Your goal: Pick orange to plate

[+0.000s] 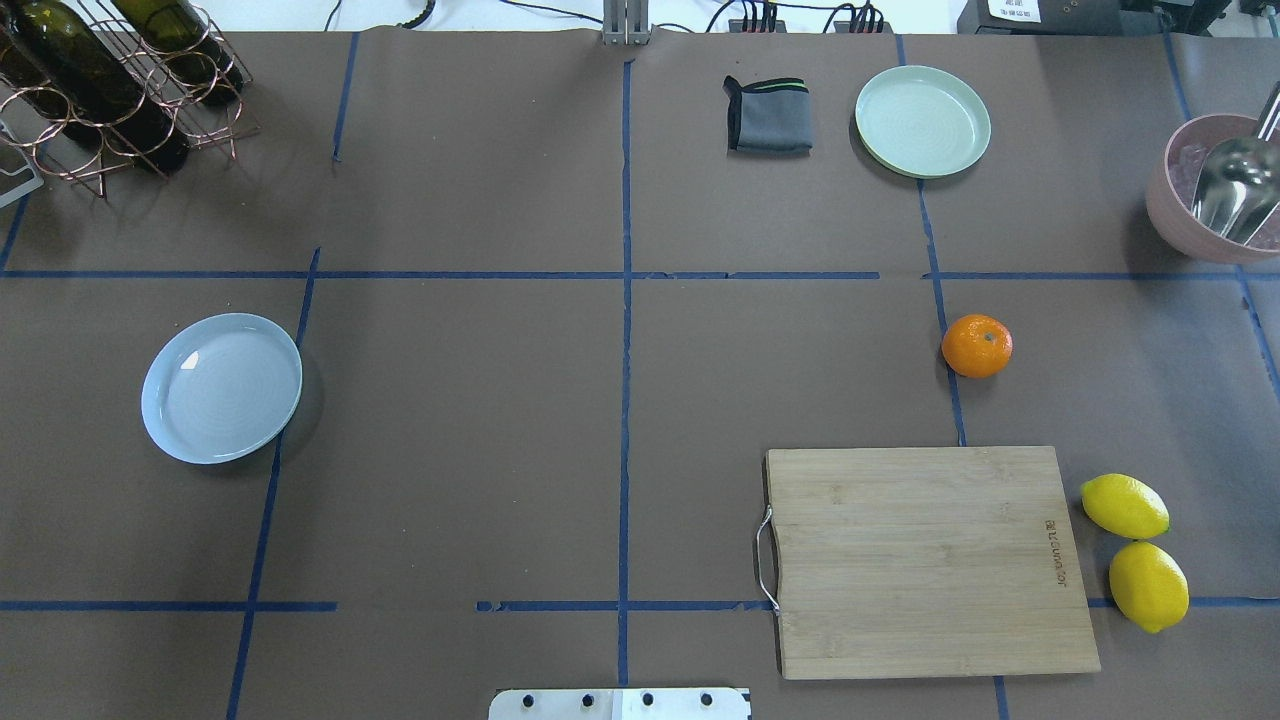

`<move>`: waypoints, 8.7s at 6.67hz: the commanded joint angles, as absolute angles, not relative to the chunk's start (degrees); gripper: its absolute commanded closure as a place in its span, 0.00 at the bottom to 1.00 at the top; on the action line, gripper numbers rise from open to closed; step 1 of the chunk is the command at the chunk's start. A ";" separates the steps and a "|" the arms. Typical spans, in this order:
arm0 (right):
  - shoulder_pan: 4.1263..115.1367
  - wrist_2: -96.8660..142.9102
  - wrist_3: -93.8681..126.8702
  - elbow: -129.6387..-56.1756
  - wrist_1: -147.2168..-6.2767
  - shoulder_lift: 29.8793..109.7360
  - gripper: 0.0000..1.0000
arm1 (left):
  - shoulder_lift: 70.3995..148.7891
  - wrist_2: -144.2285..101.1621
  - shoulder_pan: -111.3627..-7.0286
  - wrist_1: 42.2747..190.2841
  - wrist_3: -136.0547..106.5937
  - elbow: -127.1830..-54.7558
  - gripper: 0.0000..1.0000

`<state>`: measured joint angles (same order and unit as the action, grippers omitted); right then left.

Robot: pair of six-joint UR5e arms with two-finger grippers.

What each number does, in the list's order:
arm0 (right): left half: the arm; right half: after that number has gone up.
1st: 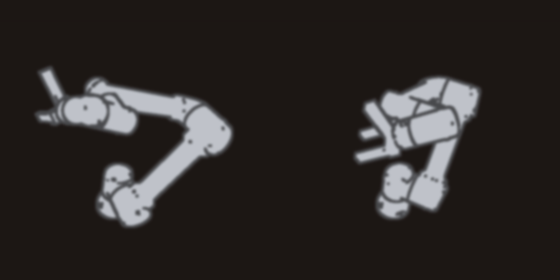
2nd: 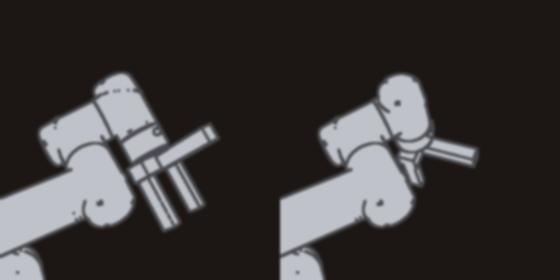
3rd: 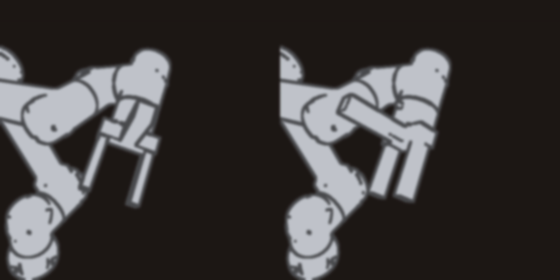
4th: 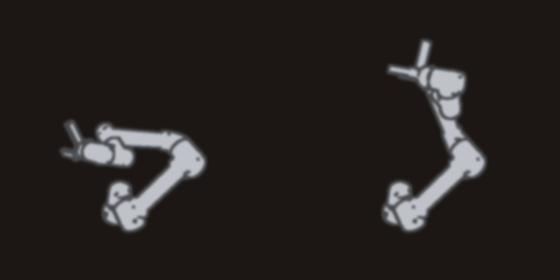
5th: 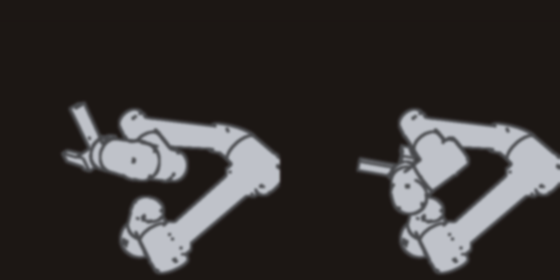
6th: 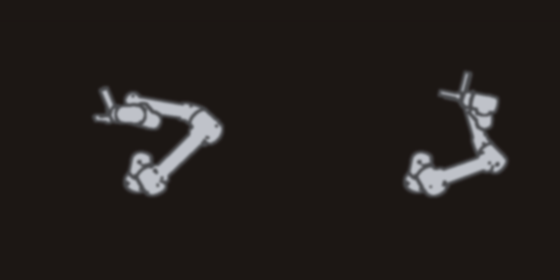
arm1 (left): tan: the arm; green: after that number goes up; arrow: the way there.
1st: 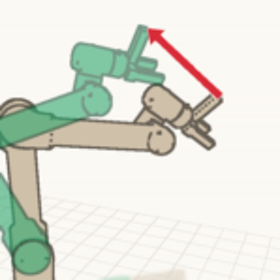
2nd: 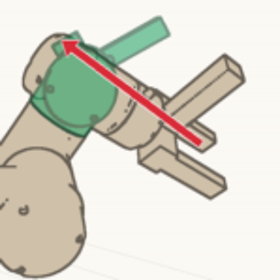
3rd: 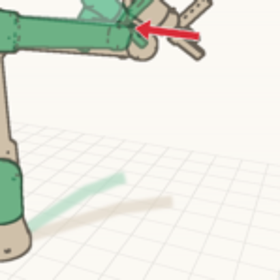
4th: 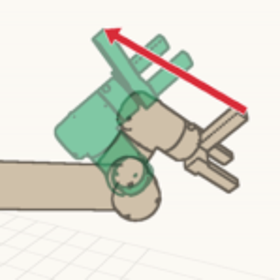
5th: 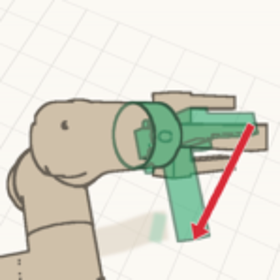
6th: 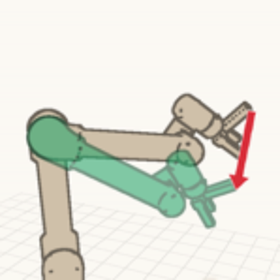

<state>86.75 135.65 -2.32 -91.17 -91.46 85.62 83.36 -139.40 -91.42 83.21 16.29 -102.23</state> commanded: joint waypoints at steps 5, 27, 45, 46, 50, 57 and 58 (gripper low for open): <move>86.66 136.05 -1.85 -90.97 -90.79 86.66 0.00 | 81.22 -139.48 -91.58 83.85 16.44 -103.98 0.00; 85.25 145.96 -0.97 -91.14 -80.07 91.58 0.00 | 106.87 -138.95 -53.79 122.52 -62.77 -92.03 1.00; 47.04 116.46 50.18 -102.66 -79.81 79.37 0.00 | 123.22 -119.01 -33.84 130.08 -85.96 -88.33 0.04; 45.89 114.37 50.79 -102.66 -79.63 79.54 0.00 | 123.22 -119.00 -33.84 130.08 -85.96 -88.42 0.04; 45.53 114.17 50.89 -98.79 -75.50 79.37 0.00 | 123.05 -118.92 -33.84 130.43 -85.87 -89.03 0.01; 44.82 114.08 51.41 -95.89 -75.50 78.22 0.88 | 103.76 -119.00 -46.73 129.99 -77.85 -109.05 0.01; 45.00 114.43 52.29 -96.67 -75.59 76.22 1.00 | 97.53 -119.09 -48.76 130.08 -69.17 -111.42 0.01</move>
